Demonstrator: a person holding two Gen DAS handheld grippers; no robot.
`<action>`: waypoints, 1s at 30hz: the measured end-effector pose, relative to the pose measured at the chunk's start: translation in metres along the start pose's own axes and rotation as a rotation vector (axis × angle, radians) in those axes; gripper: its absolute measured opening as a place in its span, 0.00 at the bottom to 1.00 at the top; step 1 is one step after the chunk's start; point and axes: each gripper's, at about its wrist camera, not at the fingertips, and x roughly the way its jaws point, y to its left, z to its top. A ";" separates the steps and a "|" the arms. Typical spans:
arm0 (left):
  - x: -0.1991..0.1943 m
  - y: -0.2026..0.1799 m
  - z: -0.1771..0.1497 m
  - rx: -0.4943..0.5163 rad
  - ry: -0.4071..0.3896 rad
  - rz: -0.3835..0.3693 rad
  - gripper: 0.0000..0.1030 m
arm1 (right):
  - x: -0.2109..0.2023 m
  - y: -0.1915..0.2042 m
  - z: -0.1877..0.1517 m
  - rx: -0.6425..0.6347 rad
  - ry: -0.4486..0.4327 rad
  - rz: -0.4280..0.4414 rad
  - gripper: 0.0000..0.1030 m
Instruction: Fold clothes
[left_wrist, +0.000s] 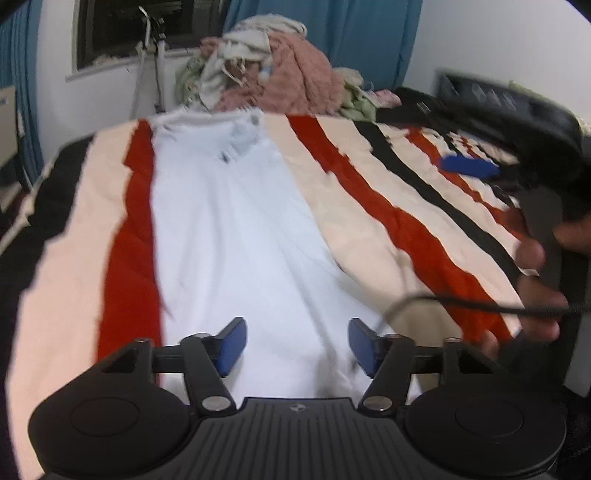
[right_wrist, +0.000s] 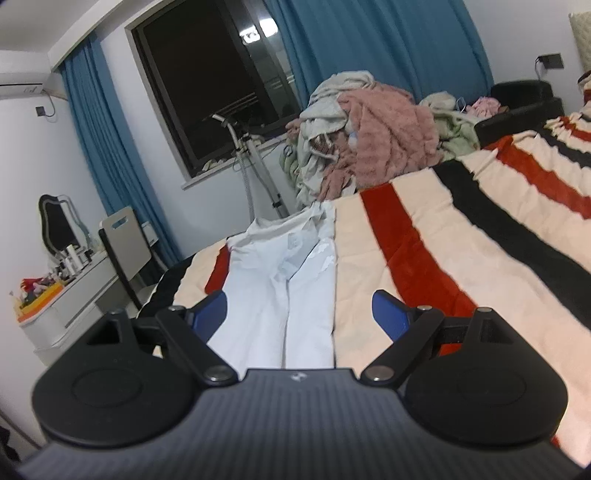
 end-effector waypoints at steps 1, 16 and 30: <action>-0.001 0.005 0.006 0.011 -0.019 0.023 0.69 | 0.000 0.001 0.000 -0.005 -0.003 -0.004 0.84; -0.012 0.058 0.028 -0.077 -0.217 0.148 0.79 | 0.017 0.032 -0.022 -0.135 0.042 -0.010 0.84; -0.008 0.080 0.014 -0.184 -0.171 0.161 0.80 | 0.032 0.038 -0.027 -0.141 0.053 -0.045 0.74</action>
